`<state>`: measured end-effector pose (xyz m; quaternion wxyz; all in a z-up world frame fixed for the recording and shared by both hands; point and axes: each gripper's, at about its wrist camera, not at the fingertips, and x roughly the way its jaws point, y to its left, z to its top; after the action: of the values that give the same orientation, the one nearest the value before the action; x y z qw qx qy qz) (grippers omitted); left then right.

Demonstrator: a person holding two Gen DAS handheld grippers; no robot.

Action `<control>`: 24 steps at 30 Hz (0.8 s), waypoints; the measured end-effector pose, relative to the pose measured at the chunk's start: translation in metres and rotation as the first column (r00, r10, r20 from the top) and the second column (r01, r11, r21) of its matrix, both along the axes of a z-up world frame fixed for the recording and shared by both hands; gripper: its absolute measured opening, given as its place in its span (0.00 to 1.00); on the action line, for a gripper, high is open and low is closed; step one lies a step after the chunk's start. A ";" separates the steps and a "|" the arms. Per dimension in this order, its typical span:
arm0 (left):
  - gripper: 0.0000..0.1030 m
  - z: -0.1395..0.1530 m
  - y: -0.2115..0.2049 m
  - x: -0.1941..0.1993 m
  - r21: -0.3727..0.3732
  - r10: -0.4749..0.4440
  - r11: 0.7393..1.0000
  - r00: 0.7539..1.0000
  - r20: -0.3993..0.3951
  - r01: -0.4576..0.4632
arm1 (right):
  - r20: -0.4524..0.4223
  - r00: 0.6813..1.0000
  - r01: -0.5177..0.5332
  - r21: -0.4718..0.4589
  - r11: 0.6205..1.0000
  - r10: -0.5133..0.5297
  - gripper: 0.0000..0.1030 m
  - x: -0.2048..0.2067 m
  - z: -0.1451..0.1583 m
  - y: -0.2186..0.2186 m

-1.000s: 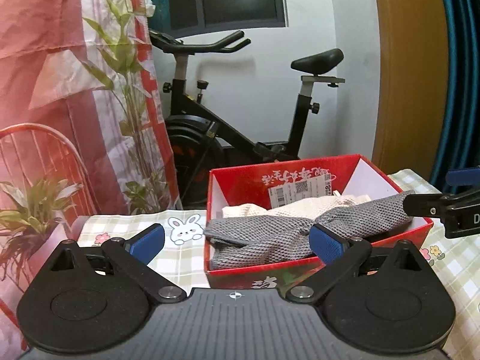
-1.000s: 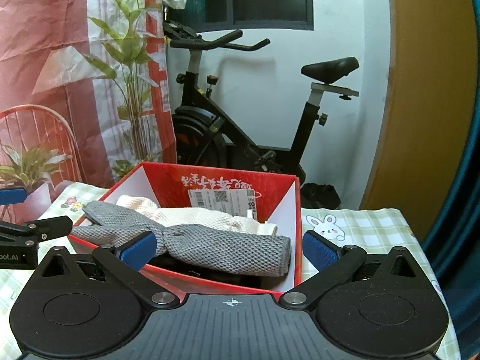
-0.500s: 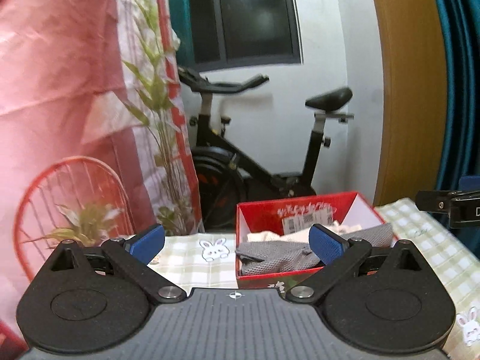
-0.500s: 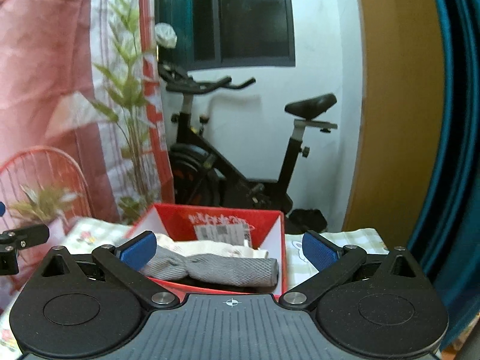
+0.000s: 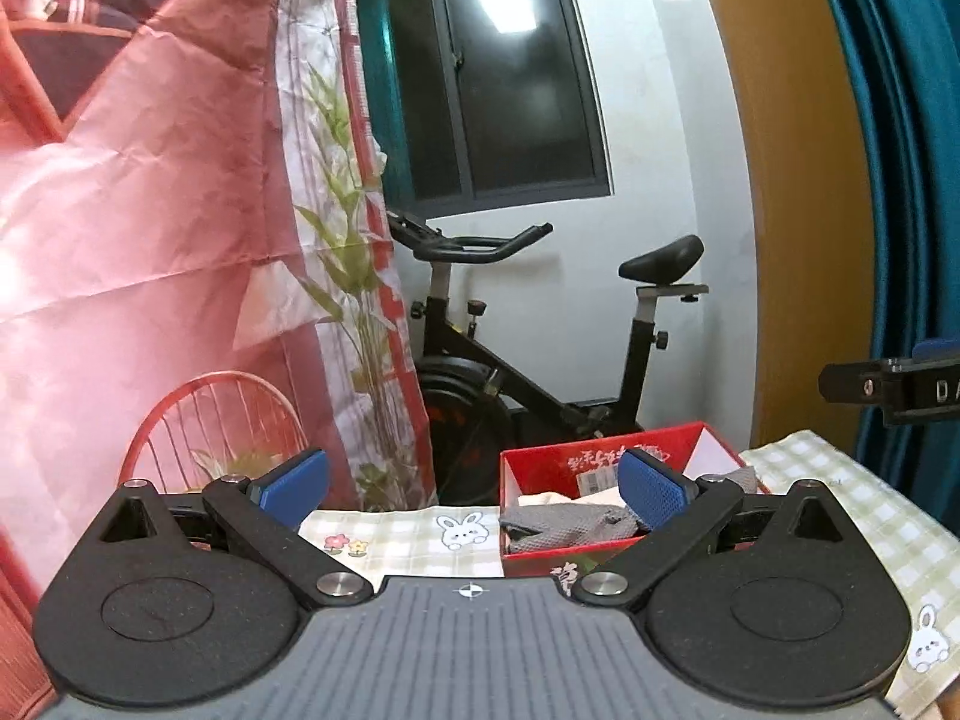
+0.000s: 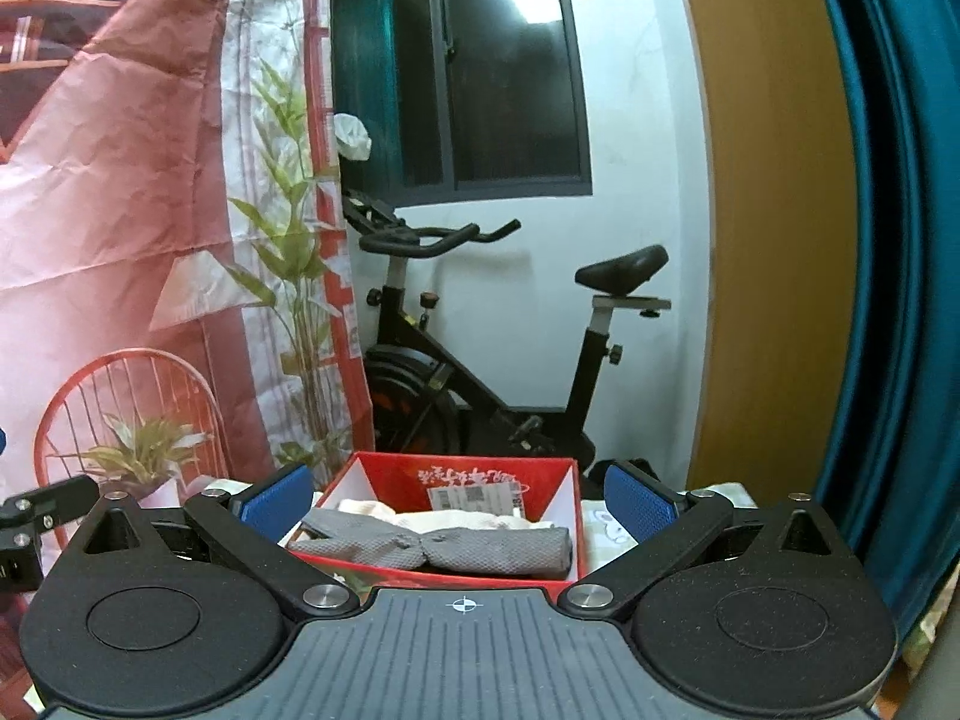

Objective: Organize soft objects

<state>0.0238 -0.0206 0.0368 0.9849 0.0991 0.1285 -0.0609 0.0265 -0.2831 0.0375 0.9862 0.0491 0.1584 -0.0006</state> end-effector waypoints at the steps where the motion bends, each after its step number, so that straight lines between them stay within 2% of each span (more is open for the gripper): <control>1: 1.00 0.001 0.000 0.000 -0.004 0.005 1.000 1.000 0.002 -0.005 | 0.000 1.000 0.000 -0.003 1.000 0.000 1.00 -0.002 0.000 0.000; 5: 1.00 0.003 0.002 -0.004 -0.017 0.017 1.000 1.000 0.012 -0.017 | 0.001 1.000 0.001 -0.004 1.000 -0.001 1.00 -0.007 0.001 -0.002; 13: 1.00 -0.002 0.006 -0.002 -0.059 0.000 0.998 1.000 -0.031 -0.002 | -0.005 1.000 0.008 0.001 1.000 -0.008 1.00 -0.012 0.000 -0.003; 24: 1.00 -0.013 0.015 0.009 -0.098 0.041 0.994 0.996 -0.078 -0.049 | -0.025 1.000 0.001 -0.013 1.000 -0.001 1.00 -0.010 -0.006 -0.003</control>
<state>0.0331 -0.0061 0.0235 0.9841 0.0442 0.1647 -0.0488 0.0169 -0.2858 0.0319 0.9844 0.0430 0.1706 -0.0027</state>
